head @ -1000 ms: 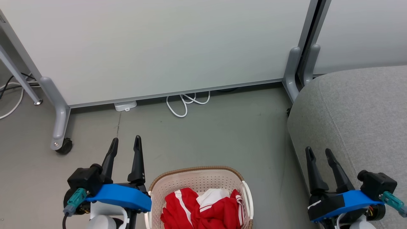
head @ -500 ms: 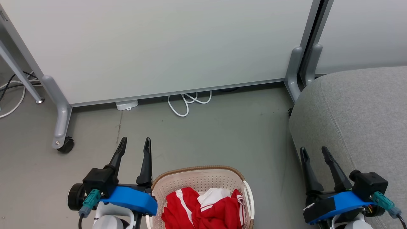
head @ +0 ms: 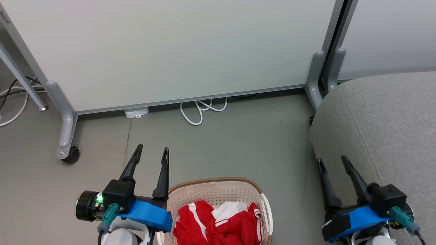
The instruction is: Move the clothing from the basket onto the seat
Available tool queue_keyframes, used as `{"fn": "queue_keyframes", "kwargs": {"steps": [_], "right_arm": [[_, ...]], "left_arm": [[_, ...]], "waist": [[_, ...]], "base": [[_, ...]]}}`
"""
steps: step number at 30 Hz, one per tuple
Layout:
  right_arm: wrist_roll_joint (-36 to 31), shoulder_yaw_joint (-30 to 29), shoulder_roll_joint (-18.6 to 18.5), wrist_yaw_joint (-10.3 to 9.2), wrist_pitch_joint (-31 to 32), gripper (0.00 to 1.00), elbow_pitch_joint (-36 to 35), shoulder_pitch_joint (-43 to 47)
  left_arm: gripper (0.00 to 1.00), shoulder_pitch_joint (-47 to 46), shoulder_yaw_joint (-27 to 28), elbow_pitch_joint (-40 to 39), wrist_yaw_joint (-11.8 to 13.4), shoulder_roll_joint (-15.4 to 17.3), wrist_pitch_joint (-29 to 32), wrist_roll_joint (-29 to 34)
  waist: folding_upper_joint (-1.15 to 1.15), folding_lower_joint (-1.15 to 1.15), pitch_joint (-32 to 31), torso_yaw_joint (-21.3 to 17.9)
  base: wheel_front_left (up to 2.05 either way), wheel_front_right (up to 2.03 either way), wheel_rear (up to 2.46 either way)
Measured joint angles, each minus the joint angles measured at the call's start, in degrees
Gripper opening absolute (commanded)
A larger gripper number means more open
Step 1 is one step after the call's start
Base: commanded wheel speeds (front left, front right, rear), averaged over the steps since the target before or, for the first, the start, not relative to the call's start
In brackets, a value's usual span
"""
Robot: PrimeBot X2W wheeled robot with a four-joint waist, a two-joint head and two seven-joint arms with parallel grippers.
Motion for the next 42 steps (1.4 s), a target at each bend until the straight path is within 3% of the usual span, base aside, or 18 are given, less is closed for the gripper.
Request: {"fn": "queue_keyframes", "kwargs": {"steps": [14, 28, 36, 42], "right_arm": [[-5.4, 0.7, -0.1, 0.05, -1.3, 1.00, 0.1, 0.0], [-5.0, 1.0, -0.1, 0.05, -1.3, 1.00, 0.4, -0.1], [-4.9, 1.8, -0.1, 0.05, -1.3, 1.00, 0.4, -1.1], [-5.2, 2.8, -0.1, 0.05, -1.3, 1.00, 0.0, -3.2]], "left_arm": [[1.00, -0.3, -0.9, 0.7, -0.2, -0.1, -1.3, 5.7], [1.00, -0.6, -0.9, 2.3, -0.7, 0.0, -1.3, 5.8], [1.00, -5.4, -4.7, 7.7, -1.7, 1.5, -1.3, 6.3], [1.00, -11.2, -10.8, 14.2, -2.0, 3.6, -1.3, 6.2]], "waist": [[0.00, 0.00, 0.0, 0.2], [0.00, 0.00, 0.2, 0.0], [0.00, 0.00, 1.8, -0.8], [0.00, 0.00, 4.8, -2.3]], "base": [[0.00, 0.00, 0.00], [0.00, 0.00, 0.00], [0.00, 0.00, 0.00], [0.00, 0.00, 0.00]]}}
